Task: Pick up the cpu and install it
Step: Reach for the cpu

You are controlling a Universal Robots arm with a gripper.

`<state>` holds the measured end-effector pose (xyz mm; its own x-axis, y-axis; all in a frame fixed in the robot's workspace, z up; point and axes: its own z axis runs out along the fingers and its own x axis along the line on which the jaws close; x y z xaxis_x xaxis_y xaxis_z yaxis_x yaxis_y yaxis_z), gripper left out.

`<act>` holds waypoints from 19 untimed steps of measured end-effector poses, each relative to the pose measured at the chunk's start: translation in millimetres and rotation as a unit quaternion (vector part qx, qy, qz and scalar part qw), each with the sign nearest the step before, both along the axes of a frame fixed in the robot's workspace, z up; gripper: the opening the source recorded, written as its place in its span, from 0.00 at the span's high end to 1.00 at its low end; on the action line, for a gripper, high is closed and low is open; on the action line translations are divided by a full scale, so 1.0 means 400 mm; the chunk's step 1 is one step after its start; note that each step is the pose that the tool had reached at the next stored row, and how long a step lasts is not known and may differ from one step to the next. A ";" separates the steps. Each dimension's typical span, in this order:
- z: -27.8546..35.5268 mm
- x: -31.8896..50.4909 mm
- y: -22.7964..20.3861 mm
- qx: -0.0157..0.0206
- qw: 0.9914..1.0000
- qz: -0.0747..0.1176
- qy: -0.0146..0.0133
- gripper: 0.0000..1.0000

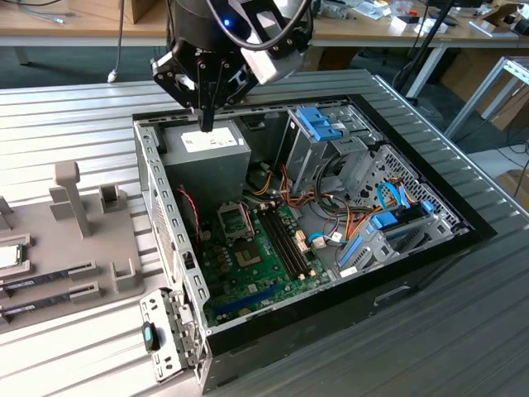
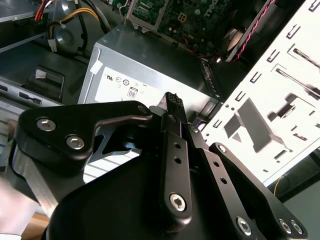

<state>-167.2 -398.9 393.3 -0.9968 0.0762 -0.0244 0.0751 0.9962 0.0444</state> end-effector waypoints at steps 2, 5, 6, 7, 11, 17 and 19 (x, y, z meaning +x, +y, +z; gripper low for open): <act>0.000 -0.003 0.000 0.000 1.000 0.000 0.000 0.89; 0.000 -0.008 0.000 0.000 1.000 0.000 0.000 0.89; 0.000 -0.012 0.000 0.000 1.000 0.000 0.000 0.89; 0.000 -0.013 0.000 0.000 1.000 0.000 0.000 0.89; 0.000 -0.018 0.000 0.000 1.000 0.000 0.000 0.89; 0.000 -0.030 0.000 0.000 1.000 0.000 0.000 0.89; 0.000 -0.032 0.000 0.000 1.000 0.000 0.000 0.89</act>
